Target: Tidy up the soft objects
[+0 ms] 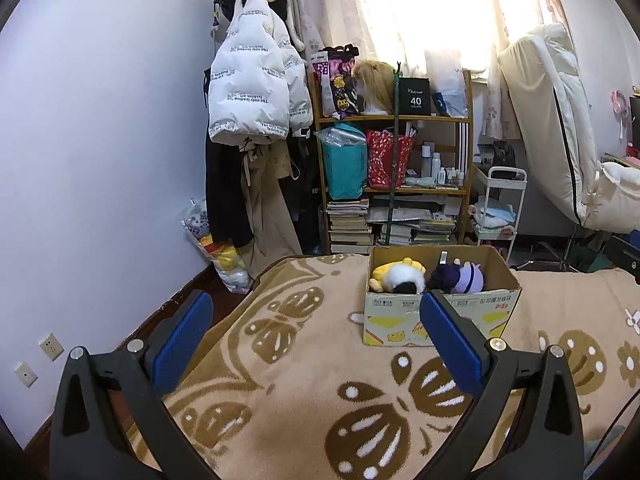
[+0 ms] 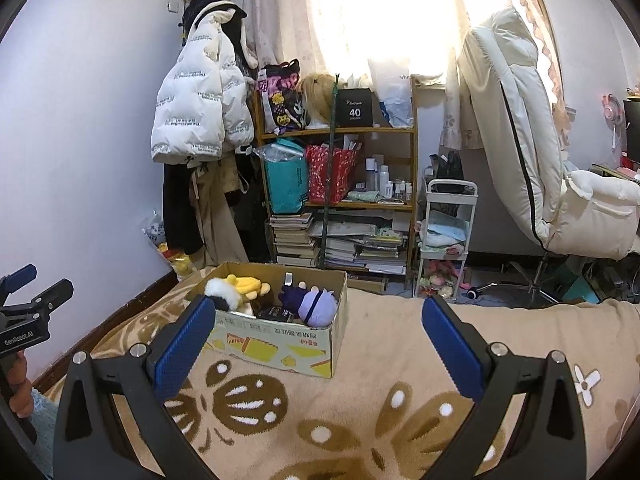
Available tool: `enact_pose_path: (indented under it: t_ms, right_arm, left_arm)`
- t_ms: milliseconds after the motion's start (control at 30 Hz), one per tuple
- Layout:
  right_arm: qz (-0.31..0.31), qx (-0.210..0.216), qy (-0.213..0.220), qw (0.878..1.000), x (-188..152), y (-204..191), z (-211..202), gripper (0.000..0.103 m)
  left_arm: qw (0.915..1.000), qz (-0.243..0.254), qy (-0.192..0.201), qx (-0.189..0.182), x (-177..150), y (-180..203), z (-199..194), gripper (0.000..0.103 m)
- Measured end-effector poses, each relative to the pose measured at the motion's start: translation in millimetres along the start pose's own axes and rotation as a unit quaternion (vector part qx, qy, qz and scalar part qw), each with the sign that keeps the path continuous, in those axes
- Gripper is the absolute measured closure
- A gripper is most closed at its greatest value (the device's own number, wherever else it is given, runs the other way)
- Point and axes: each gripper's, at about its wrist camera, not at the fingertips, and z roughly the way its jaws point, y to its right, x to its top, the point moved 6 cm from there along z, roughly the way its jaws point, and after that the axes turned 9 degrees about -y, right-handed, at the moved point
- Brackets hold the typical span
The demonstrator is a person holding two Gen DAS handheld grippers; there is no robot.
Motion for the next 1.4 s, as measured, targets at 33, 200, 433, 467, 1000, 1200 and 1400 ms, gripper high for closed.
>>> enact_pose_path:
  t_ms: [33,200,433,467,1000,1200,1400]
  right_arm:
    - [0.0,0.0,-0.002,1.0,-1,0,1,0.0]
    - [0.002,0.001,-0.013,1.0,-3,1,8,0.0]
    - [0.006,0.004,-0.017,1.0,-5,2,11,0.0]
    - [0.009,0.005,-0.017,1.0,-5,3,11,0.0]
    - [0.01,0.004,-0.027,1.0,-10,2,16,0.0]
    - [0.01,0.003,-0.027,1.0,-10,3,16,0.0]
    - [0.009,0.003,-0.028,1.0,-11,3,17,0.0]
  left_arm:
    - [1.0,0.0,-0.002,-0.002,0,0,2,0.001]
    - [0.9999,0.003,-0.01,-0.006,-2,2,6,0.001]
    - [0.9998,0.015,-0.014,-0.003,-3,7,9,0.001]
    - [0.9998,0.016,-0.015,-0.003,-3,7,10,0.001]
    - [0.9996,0.022,-0.015,0.001,-5,8,9,0.001]
    - [0.9996,0.023,-0.016,0.0,-6,8,10,0.001]
    - [0.9995,0.026,-0.016,0.0,-7,8,11,0.001]
